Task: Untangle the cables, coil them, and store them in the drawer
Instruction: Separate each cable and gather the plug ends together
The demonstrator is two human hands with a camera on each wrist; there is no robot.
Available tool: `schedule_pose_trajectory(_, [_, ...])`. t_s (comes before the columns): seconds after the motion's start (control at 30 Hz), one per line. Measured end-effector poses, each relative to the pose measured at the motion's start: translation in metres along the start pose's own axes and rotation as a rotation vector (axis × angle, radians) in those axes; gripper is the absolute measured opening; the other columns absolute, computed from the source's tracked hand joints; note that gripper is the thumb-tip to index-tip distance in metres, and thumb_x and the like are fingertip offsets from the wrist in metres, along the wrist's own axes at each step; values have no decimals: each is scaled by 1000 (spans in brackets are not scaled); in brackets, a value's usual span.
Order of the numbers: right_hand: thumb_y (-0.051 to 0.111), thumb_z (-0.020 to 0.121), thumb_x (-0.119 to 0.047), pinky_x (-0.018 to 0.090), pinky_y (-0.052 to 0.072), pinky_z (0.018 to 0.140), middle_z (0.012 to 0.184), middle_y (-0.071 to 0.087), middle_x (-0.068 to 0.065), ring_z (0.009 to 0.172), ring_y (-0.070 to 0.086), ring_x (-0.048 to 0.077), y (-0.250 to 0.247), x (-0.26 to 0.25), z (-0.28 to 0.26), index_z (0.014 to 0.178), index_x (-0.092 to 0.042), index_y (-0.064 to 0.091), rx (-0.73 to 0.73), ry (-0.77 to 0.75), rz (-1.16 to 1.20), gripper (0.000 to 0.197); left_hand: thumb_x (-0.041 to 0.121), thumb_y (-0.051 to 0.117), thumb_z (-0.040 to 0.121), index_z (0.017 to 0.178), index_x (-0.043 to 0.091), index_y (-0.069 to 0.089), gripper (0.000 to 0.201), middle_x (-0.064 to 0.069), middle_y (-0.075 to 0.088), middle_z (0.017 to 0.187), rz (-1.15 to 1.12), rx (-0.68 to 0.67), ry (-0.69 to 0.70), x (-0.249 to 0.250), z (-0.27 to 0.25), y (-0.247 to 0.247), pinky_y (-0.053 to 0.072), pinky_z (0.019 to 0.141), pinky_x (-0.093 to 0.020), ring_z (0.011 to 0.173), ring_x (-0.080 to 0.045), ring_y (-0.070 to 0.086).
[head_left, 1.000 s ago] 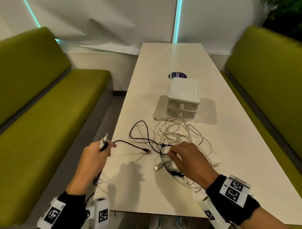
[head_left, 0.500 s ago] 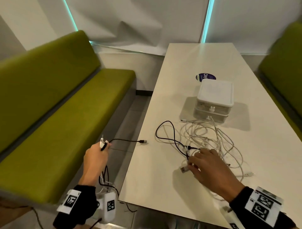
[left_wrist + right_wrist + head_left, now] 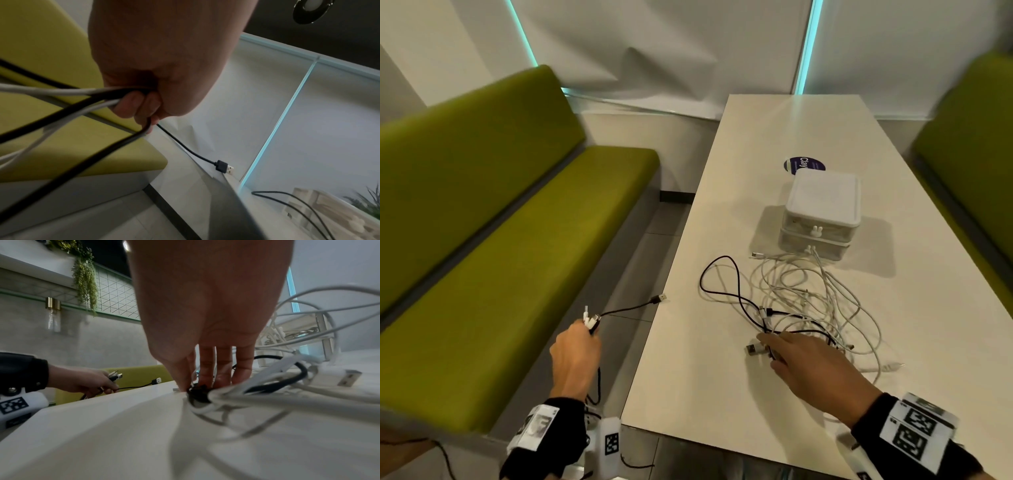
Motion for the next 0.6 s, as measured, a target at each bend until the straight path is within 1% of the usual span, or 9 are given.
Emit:
schedule_pose_trajectory(0.03, [40,100,-34,35,48,86,128,55,-9,114,55,18,0,0,0,146,-33,30,-4,6,-9,48,16,46,100,101,-1,60,22,-11,56,83,19,-15,9,0,0,1,42,68,-37,74,-27,50])
schedule_pose_trajectory(0.13, [38,100,-33,37,48,86,130,54,-6,115,55,21,2,-1,2,148,-31,29,-8,31,-32,48,13,45,100,98,-2,59,21,-10,54,81,85,-66,31,1,0,6,42,65,-36,74,-27,52])
schedule_pose_trajectory(0.23, [36,101,-33,33,44,86,133,52,-7,118,53,18,2,-4,2,146,-31,30,0,26,-65,45,7,44,98,96,-2,59,18,-12,56,82,91,-90,36,5,0,6,42,64,-36,74,-29,53])
schedule_pose_trajectory(0.3, [35,101,-33,30,42,86,131,52,-8,117,52,16,1,-5,2,143,-31,33,9,19,-73,42,4,44,96,93,-3,58,17,-14,58,83,85,-89,55,9,0,4,39,65,-36,74,-29,51])
schedule_pose_trajectory(0.43, [36,101,-33,31,42,87,132,52,-9,118,52,16,3,-6,3,141,-31,37,8,27,-72,40,2,45,95,90,-3,61,17,-14,57,82,62,-61,76,9,5,-7,39,64,-36,73,-29,52])
schedule_pose_trajectory(0.5, [37,100,-35,31,43,84,129,54,-9,115,54,16,2,-7,2,136,-31,40,6,30,-71,36,2,46,94,92,-4,62,18,-15,58,85,71,-37,72,5,10,-15,37,64,-36,73,-29,52])
schedule_pose_trajectory(0.6, [36,101,-36,30,38,70,117,57,-10,104,57,15,-2,-9,2,122,-31,46,27,27,-79,24,0,44,93,92,-4,62,18,-15,58,85,73,-8,67,3,12,-24,37,63,-36,72,-29,52])
Point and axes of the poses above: each hand's wrist, its own z-axis towards the middle knuckle, its own y-axis out of the palm, x = y × z, the point moved 9 cm from there along z, towards the middle knuckle
